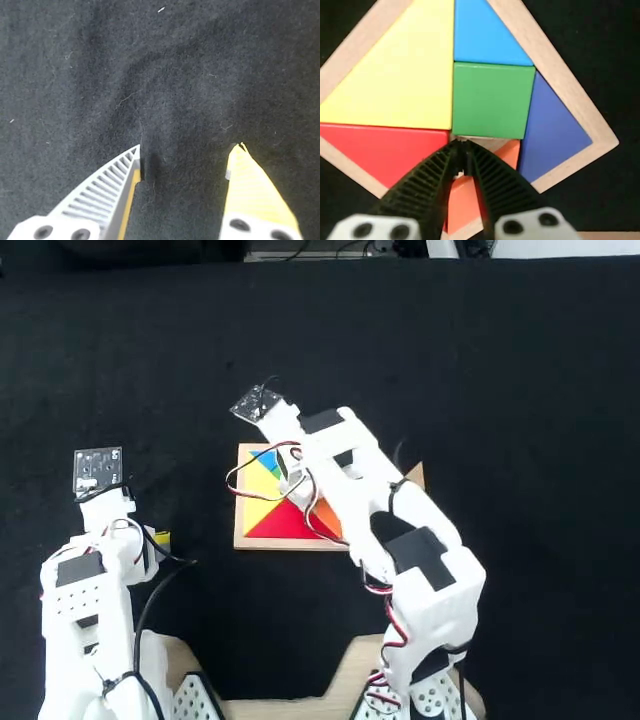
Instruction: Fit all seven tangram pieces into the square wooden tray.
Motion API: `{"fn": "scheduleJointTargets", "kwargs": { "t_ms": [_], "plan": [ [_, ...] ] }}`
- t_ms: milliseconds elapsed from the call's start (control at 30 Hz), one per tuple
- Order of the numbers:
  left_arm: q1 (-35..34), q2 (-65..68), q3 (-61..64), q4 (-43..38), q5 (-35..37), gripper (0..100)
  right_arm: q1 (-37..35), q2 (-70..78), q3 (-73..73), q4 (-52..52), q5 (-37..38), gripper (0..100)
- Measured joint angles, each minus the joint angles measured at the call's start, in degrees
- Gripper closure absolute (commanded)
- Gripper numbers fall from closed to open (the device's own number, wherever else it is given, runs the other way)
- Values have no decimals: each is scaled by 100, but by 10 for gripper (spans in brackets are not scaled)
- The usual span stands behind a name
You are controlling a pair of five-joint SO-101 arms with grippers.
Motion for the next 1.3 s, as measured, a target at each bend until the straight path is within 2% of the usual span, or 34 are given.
{"fn": "scheduleJointTargets", "kwargs": {
  "t_ms": [133,333,667,800,967,1300],
  "plan": [
    [0,0,0,0,0,726,26,0,0,26,0,988],
    [0,0,0,0,0,726,79,-9,-9,352,475,988],
    [0,0,0,0,0,726,360,-26,132,387,765,988],
    [0,0,0,0,0,726,360,-26,132,387,738,988],
    [0,0,0,0,0,726,396,-9,-97,299,343,988],
    [0,0,0,0,0,726,457,-9,-114,149,290,987]
  ]
}}
